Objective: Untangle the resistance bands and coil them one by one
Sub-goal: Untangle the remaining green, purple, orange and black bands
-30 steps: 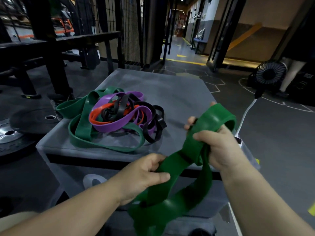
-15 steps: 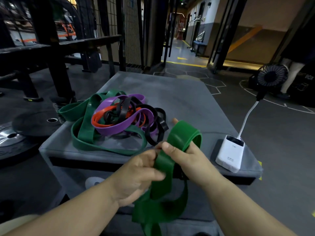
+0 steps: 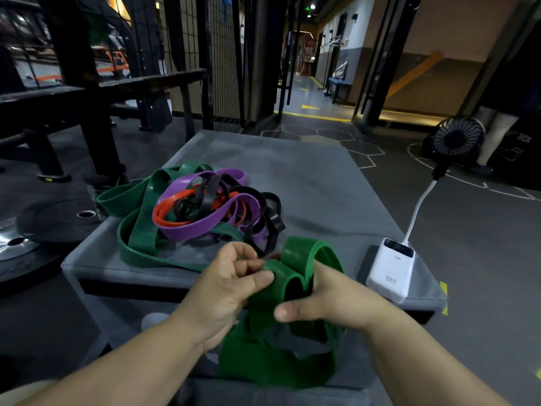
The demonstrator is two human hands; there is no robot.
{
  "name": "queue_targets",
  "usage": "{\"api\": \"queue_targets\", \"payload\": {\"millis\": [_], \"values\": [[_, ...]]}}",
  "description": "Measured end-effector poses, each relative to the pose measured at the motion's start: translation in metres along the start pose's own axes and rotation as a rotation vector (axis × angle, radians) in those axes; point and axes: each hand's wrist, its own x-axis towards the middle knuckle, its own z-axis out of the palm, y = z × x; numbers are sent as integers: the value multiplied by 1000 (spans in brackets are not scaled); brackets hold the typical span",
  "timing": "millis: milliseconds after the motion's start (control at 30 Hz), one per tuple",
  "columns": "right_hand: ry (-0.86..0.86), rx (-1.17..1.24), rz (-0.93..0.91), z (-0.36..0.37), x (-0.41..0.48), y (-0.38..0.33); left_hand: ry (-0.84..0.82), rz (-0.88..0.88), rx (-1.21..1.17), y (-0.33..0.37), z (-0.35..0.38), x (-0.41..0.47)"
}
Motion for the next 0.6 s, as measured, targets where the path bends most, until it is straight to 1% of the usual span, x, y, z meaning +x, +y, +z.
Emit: {"api": "queue_targets", "payload": {"millis": [33, 100, 167, 200, 300, 333, 433, 533, 600], "values": [[23, -17, 3, 1, 0, 2, 10, -1, -8, 1, 0, 1], [91, 43, -14, 7, 0, 1, 51, 26, 21, 3, -2, 3], [137, 94, -40, 12, 0, 0, 68, 38, 143, 2, -7, 5], [156, 126, -56, 15, 0, 0, 26, 12, 182, 0, -9, 4], [216, 330, -79, 19, 0, -3, -131, -140, 109, -7, -10, -1], [249, 403, -71, 19, 0, -4, -159, -146, 120, -9, -10, -2], [352, 529, -80, 16, 0, -8, -214, -157, 257, -11, -9, -2], [408, 559, -97, 14, 1, -10, -301, -189, 479, -14, -16, 5], [432, 584, -99, 14, 1, -9, -315, -181, 533, -14, -16, 7]]}}
